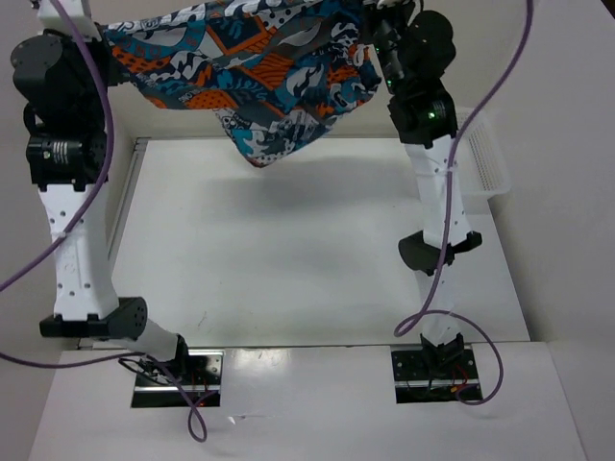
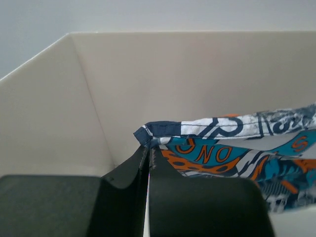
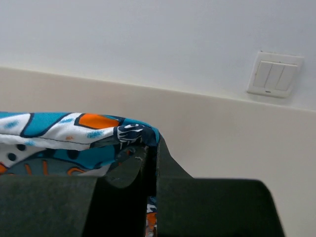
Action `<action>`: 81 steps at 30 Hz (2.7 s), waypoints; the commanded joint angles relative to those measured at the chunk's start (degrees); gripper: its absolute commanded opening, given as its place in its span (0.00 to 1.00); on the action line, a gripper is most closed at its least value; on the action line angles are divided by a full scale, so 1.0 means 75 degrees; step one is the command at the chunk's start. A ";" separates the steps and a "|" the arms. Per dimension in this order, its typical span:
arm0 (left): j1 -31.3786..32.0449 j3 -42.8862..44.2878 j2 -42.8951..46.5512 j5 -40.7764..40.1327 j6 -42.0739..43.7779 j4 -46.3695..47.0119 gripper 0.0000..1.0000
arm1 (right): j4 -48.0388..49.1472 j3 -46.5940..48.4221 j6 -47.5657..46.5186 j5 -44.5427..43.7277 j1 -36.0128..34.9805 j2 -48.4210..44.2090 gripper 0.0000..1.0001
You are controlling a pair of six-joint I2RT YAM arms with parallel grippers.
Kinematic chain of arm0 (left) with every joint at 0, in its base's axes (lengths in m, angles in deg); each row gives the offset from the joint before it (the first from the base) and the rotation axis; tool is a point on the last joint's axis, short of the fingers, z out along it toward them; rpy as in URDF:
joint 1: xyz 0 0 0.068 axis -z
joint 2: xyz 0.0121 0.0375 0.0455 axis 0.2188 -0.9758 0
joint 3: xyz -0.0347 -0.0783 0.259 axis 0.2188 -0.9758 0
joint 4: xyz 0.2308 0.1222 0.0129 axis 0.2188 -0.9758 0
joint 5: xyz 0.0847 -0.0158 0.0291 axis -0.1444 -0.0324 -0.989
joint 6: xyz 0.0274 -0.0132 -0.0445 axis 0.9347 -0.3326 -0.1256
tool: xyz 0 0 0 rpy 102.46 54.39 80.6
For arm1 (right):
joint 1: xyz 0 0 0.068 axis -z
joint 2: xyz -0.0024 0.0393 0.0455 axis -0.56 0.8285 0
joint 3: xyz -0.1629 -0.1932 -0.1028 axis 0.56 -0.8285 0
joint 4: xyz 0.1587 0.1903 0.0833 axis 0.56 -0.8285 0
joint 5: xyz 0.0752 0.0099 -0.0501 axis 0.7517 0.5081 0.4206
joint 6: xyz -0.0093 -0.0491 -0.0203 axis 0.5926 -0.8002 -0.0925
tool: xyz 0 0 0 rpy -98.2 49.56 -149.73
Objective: Fold and stack the shorts
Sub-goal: Flatten the shorts out
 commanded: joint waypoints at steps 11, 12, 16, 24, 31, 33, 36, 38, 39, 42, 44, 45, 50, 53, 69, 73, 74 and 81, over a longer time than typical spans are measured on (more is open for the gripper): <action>-0.0330 -0.3051 0.2037 -0.0451 0.0034 -0.0244 0.00 | -0.5049 0.1255 0.1142 0.0808 -0.1895 0.0397 0.00; -0.0401 -0.3145 0.2120 -0.0451 0.0034 -0.0244 0.00 | -0.5132 0.1255 0.1142 0.0808 -0.2002 0.0397 0.00; -0.0495 -0.3472 0.2704 -0.0592 0.0034 -0.0244 0.00 | -0.5589 0.1186 0.1212 0.0167 -0.2634 -0.0034 0.00; -0.0577 -0.4140 0.3619 -0.0698 0.0034 -0.0244 0.00 | -0.5286 -0.4582 0.0627 -0.0074 -0.3245 -0.3218 0.00; -0.0648 -0.4845 0.3960 -0.0545 0.0034 -0.0092 0.00 | -0.1774 -1.1197 -0.1365 0.1730 -0.3245 -0.8003 0.00; -0.0648 -0.4845 0.3960 -0.0626 0.0034 -0.0092 0.00 | -0.0671 -1.1412 -0.1366 0.1956 -0.3245 -0.7936 0.00; -0.0648 -0.4774 0.3785 -0.0627 0.0034 -0.0021 0.00 | 0.1109 -1.1787 -0.1003 0.1513 -0.3245 -0.7666 0.00; -0.0717 -0.4576 0.3586 -0.0627 0.0034 -0.0021 0.00 | 0.2569 -1.2068 -0.0618 0.0881 -0.3175 -0.7514 0.00; -0.0718 -0.4575 0.3504 -0.0627 0.0034 -0.0021 0.00 | 0.2915 -1.2069 -0.0407 0.0681 -0.2920 -0.7513 0.00; -0.0718 -0.4470 0.3188 -0.0627 0.0034 0.0236 0.00 | 0.3550 -1.2418 0.0297 0.0539 -0.2415 -0.7513 0.00; -0.0718 -0.4575 0.2906 -0.0627 0.0034 0.0505 0.00 | 0.3761 -1.2735 0.0298 0.0468 -0.2063 -0.7443 0.00; -0.0718 -0.4703 0.2801 -0.0511 0.0034 0.0506 0.00 | 0.4040 -1.3050 0.0379 0.0387 -0.1957 -0.7373 0.00; -0.0718 -0.4483 0.1852 -0.0357 0.0034 0.0705 0.00 | 0.4418 -1.3136 0.1152 0.0119 -0.0879 -0.6649 0.00; -0.0718 -0.3735 0.1278 -0.0287 0.0034 0.0705 0.00 | 0.5260 -1.3205 0.0863 0.0035 -0.0796 -0.6576 0.00; -0.0718 -0.2539 -0.0328 0.0685 0.0034 0.0635 0.00 | 0.8039 -1.4014 -0.0861 0.0374 0.0340 -0.5428 0.00; -0.0718 -0.0764 -0.0996 0.0756 0.0034 0.0436 0.00 | 0.8204 -1.3396 -0.1202 0.0910 0.0446 -0.5251 0.00; -0.0718 -0.0372 -0.1078 0.0756 0.0034 0.0331 0.00 | 0.8064 -1.3242 -0.1272 0.1030 0.0330 -0.5252 0.00; -0.0718 0.0943 -0.0810 0.0393 0.0034 -0.0020 0.00 | 0.8237 -1.2411 -0.2173 0.1558 -0.0526 -0.5545 0.00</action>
